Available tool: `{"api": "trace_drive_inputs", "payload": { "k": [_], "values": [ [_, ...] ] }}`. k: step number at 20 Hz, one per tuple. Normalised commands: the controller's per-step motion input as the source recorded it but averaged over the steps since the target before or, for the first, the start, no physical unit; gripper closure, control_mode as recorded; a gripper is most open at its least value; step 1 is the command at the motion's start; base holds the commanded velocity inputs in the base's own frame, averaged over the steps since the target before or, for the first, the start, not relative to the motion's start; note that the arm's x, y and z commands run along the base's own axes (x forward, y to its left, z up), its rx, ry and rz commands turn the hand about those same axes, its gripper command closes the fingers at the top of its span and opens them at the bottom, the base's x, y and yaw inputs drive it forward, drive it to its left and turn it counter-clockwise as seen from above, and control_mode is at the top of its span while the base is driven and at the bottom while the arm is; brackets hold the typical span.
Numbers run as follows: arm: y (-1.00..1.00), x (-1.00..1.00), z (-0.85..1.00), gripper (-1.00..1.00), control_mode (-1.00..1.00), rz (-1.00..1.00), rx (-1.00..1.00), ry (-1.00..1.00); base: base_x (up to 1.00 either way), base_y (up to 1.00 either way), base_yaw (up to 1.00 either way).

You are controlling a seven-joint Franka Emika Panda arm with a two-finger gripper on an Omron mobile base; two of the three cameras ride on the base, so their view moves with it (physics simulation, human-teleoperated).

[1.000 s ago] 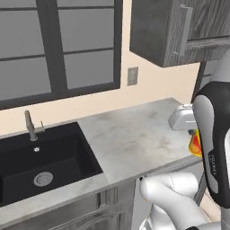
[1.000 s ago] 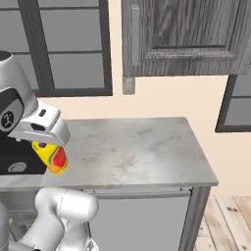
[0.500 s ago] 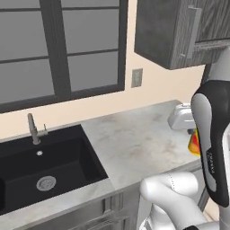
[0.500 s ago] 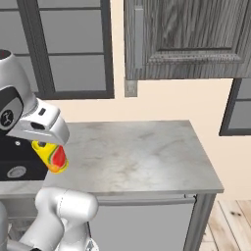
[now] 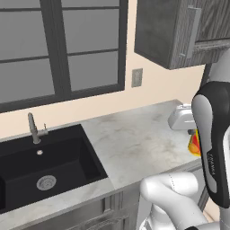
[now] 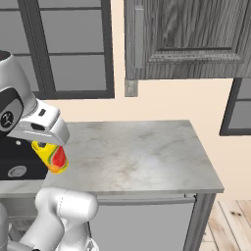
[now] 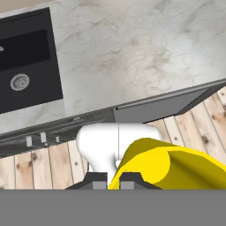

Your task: Pick the cup and bowl from the counter and place them on the counter next to the sink.

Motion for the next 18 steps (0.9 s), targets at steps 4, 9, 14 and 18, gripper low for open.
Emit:
{"api": "trace_drive_inputs", "payload": {
  "k": [4, 9, 14, 18],
  "values": [
    [0.0, 0.0, 0.0, 1.0, 1.0, 0.0, 0.0, 0.0, 0.0, 0.0, 0.0],
    [0.02, 0.0, -0.01, 1.0, -1.0, 0.0, 0.0, 0.0, 0.0, 0.0, 0.0],
    [0.46, 0.0, -0.16, 1.0, -1.0, 0.0, 0.0, 0.0, 0.0, 0.0, 0.0],
    [0.92, 0.0, -0.16, 1.0, -1.0, 0.0, 0.0, 0.0, 0.0, 0.0, 0.0]
  ]
}}
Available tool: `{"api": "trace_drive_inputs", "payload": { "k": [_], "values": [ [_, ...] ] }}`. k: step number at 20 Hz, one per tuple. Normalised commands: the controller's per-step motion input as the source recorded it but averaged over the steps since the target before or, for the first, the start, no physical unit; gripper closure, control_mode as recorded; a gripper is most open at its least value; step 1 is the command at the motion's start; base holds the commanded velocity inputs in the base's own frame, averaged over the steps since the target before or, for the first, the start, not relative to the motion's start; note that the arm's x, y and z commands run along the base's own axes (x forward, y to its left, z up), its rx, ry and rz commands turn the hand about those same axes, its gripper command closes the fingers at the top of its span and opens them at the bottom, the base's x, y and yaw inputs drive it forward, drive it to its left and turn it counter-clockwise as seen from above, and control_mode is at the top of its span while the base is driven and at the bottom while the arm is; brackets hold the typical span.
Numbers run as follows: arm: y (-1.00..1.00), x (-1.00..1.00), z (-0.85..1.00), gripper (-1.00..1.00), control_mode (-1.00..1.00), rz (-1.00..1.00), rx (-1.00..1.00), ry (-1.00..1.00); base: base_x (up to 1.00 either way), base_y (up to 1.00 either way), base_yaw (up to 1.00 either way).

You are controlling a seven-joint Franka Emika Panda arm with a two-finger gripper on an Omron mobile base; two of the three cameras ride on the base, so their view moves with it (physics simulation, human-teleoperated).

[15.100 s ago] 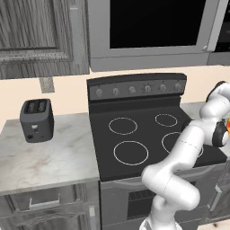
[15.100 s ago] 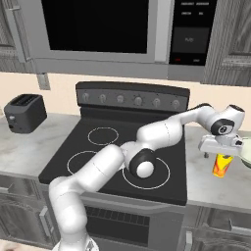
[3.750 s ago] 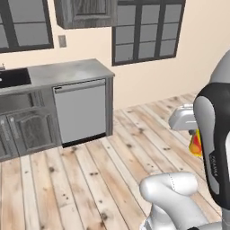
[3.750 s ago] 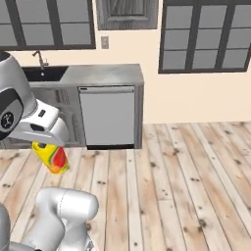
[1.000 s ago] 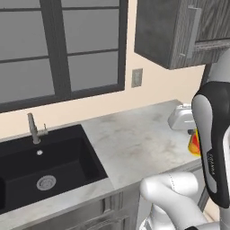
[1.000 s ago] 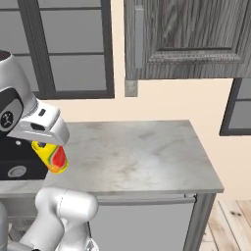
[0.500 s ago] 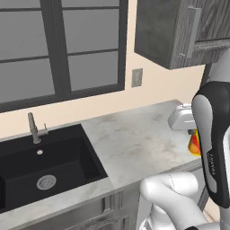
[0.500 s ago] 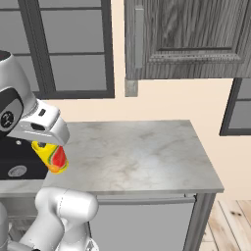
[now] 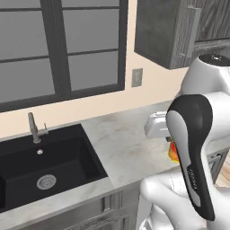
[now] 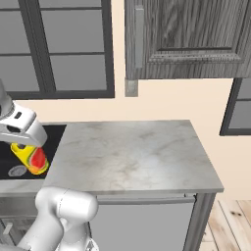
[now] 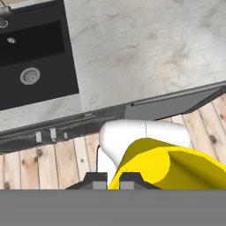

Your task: Pick the cup and bowl from the counter and place them on the counter next to the sink.

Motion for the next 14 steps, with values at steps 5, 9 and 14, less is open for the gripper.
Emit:
{"api": "trace_drive_inputs", "payload": {
  "k": [5, 9, 14],
  "values": [
    [0.85, 0.0, -0.1, 1.0, -1.0, 0.0, 0.0, 0.0, 0.0, 0.0, 0.0],
    [0.66, 0.03, -0.02, 1.0, -1.0, 0.0, 0.0, 0.0, 0.0, 0.0, 0.0],
    [0.05, 0.38, -0.07, 1.0, -1.0, 0.0, 0.0, 0.01, 0.0, 0.0, 0.0]
  ]
}}
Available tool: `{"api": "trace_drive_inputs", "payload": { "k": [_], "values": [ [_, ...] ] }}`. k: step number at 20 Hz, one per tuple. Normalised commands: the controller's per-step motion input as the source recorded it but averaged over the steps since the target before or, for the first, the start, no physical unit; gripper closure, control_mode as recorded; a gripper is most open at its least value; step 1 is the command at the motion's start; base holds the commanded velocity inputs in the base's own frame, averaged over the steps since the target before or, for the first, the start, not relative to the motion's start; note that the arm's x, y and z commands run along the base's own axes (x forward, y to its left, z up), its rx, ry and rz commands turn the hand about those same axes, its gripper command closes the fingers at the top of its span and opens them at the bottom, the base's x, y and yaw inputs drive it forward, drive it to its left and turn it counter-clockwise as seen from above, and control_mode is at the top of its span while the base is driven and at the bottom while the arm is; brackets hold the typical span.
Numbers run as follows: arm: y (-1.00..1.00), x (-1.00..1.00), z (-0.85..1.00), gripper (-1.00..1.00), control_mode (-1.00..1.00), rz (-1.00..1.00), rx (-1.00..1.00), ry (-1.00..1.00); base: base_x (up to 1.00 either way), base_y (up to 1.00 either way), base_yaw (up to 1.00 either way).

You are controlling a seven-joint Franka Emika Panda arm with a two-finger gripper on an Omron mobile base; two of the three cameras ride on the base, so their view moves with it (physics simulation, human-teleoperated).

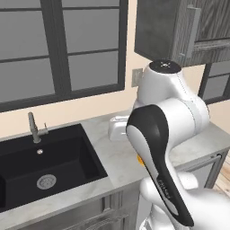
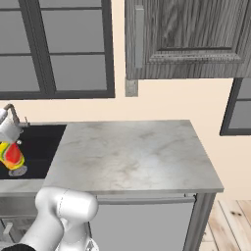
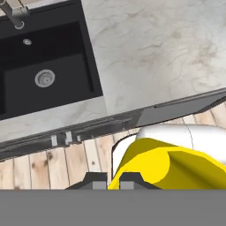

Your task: Pick the cup and bowl from the counter and place them on the counter next to the sink.

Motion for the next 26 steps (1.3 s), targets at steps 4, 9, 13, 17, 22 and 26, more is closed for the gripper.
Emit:
{"api": "trace_drive_inputs", "payload": {
  "k": [4, 9, 13, 17, 22, 26],
  "values": [
    [0.0, 0.79, -0.15, 1.0, -1.0, 0.0, 0.0, 0.02, 0.0, 0.0, 0.0],
    [0.0, 0.73, -0.22, 1.0, -1.0, 0.0, 0.0, 0.0, 0.0, 0.0, 0.0],
    [0.0, 0.44, -0.36, 1.0, -1.0, 0.0, 0.0, 0.0, 0.0, 0.0, 0.0],
    [0.0, 0.39, -0.49, 1.0, -1.0, 0.0, 0.0, 0.0, 0.0, 0.0, 0.0],
    [0.0, 0.36, -0.33, 1.0, -1.0, 0.01, 0.0, 0.01, 0.0, 0.0, 0.0],
    [0.0, 0.36, -0.27, 1.0, -1.0, 0.03, 0.0, 0.05, 0.0, 0.0, 0.0]
  ]
}}
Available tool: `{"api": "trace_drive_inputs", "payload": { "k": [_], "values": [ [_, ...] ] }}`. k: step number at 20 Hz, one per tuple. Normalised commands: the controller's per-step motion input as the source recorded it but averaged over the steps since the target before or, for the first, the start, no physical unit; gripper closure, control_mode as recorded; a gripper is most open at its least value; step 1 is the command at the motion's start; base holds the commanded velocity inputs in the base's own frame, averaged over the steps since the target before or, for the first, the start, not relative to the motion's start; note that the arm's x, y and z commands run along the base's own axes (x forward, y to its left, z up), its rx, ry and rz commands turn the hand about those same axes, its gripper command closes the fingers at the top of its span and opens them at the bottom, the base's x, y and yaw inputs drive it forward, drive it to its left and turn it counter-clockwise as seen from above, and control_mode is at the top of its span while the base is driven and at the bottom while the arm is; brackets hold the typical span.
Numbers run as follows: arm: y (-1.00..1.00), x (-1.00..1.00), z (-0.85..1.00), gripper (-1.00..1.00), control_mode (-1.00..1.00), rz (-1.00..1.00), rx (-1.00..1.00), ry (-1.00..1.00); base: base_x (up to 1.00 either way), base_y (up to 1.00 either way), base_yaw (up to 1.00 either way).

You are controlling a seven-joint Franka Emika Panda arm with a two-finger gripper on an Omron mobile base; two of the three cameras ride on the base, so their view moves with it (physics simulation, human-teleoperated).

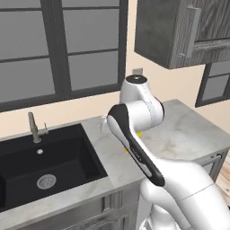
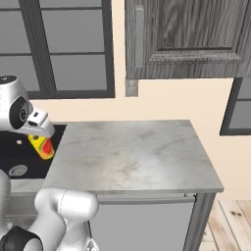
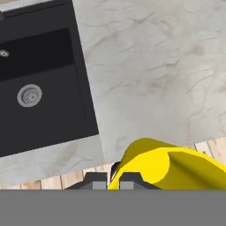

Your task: Pick the cup and bowl from the counter and place them on the counter next to the sink.

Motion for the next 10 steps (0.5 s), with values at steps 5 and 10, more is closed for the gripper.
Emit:
{"api": "trace_drive_inputs", "payload": {
  "k": [5, 10],
  "values": [
    [0.0, 0.32, -0.23, 1.0, -1.0, 0.13, 0.0, 0.09, 0.0, 0.0, 0.0],
    [0.0, 0.19, -0.07, 1.0, -1.0, 0.21, 0.0, 0.14, 0.0, 0.0, 0.0]
  ]
}}
